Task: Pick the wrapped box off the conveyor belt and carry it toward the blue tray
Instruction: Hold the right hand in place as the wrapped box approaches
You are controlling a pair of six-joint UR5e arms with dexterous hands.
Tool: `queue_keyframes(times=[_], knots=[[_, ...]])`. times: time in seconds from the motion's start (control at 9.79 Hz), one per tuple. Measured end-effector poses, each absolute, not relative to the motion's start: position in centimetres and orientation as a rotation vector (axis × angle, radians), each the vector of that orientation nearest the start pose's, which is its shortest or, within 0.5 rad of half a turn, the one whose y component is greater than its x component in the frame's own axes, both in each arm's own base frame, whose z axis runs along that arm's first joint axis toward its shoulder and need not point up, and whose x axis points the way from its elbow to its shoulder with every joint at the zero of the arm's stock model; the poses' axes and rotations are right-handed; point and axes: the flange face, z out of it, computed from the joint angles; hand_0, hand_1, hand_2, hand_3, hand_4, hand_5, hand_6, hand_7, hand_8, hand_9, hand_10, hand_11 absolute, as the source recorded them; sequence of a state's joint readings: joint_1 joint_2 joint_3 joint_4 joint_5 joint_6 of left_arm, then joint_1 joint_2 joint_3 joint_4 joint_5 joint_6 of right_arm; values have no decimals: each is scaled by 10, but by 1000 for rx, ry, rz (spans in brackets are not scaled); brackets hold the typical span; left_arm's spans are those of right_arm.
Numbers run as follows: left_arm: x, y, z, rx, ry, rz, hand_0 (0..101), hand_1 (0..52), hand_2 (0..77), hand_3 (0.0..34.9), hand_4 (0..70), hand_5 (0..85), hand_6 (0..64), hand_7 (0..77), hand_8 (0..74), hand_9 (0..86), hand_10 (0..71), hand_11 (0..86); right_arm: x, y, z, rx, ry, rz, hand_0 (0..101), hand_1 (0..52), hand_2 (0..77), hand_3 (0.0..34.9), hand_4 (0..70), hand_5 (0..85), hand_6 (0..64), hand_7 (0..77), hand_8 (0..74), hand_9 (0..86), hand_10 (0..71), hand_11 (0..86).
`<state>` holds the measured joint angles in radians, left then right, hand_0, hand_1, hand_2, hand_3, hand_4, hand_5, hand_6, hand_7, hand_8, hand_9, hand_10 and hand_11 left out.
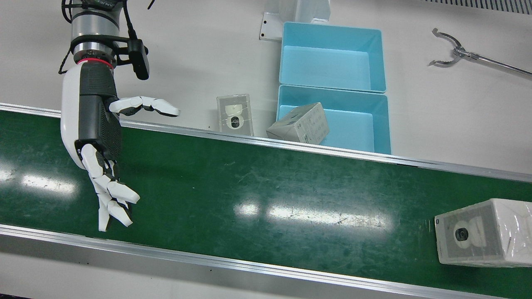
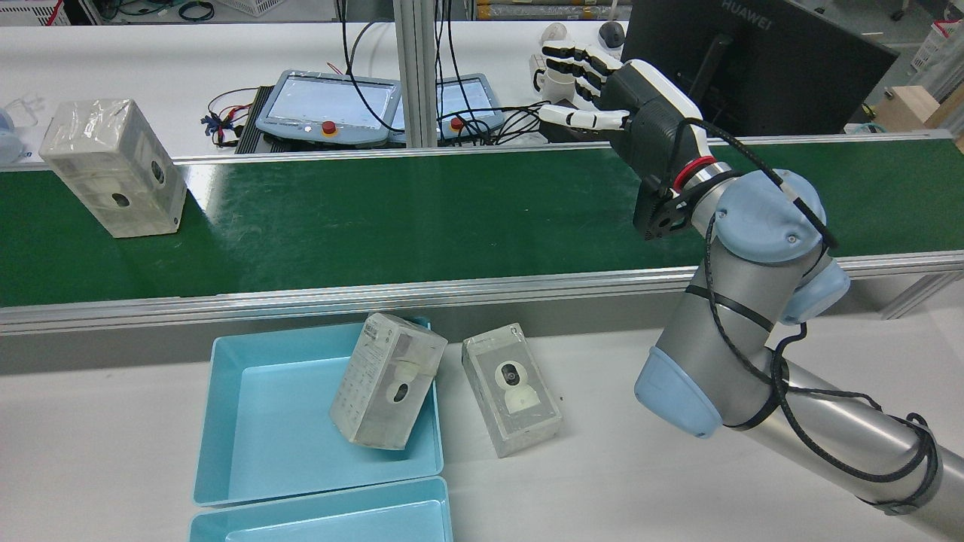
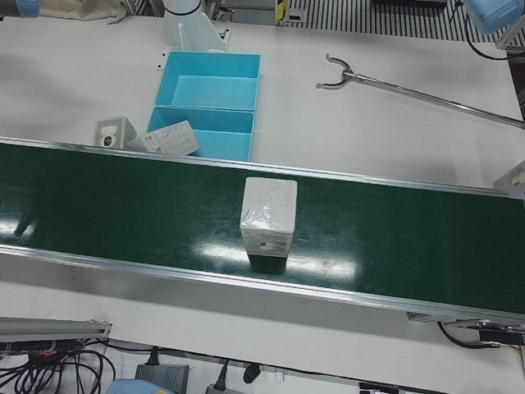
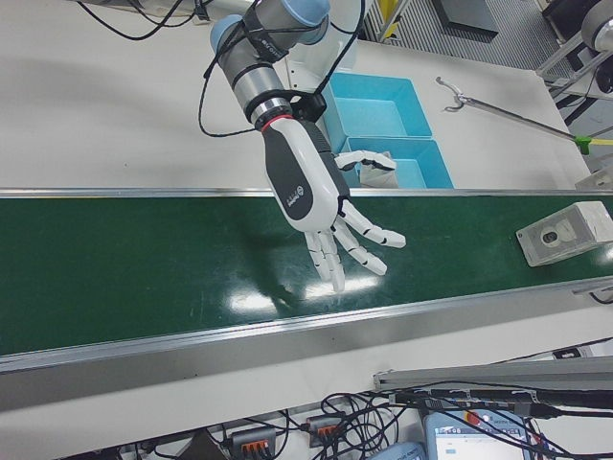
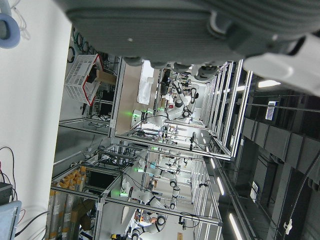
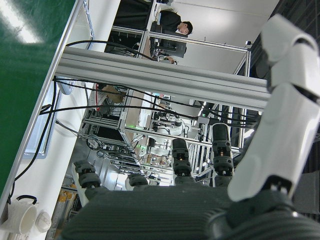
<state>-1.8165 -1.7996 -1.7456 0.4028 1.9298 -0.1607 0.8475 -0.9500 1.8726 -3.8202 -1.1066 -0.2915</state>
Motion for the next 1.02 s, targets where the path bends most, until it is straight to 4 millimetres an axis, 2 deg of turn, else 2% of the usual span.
queue_keyframes(times=[0.1,0.2,0.41,0.72,0.82,1.02], knots=[[-229,-510,522,-306,2225,-2244,0,0,11,0,0,5,0,5,5,0,0,0,-264,-566,269,100,2685,-2097,399,125,256,299,136,213,0,147,0,16,65,98],[-229,-510,522,-306,2225,-2244,0,0,11,0,0,5,0,5,5,0,5,0,-264,-568,269,109,2681,-2094,399,98,202,299,136,213,0,147,0,16,65,98],[-229,-510,522,-306,2225,-2244,0,0,11,0,0,5,0,5,5,5,5,0,-259,-571,271,124,2674,-2093,398,98,202,299,147,224,0,158,0,16,65,98],[-229,-510,522,-306,2225,-2244,0,0,5,0,0,5,0,5,5,0,5,0,-252,-569,291,140,2668,-2095,399,98,213,299,158,235,0,153,0,16,65,98],[-229,-510,522,-306,2225,-2244,0,0,11,0,0,5,0,5,5,0,0,0,-247,-570,294,135,2661,-2091,399,98,213,299,136,235,0,153,0,16,65,98],[-229,-510,522,-306,2225,-2244,0,0,11,0,0,5,0,5,0,5,5,0,-241,-573,298,134,2656,-2094,399,98,213,300,158,235,0,164,0,16,65,98]])
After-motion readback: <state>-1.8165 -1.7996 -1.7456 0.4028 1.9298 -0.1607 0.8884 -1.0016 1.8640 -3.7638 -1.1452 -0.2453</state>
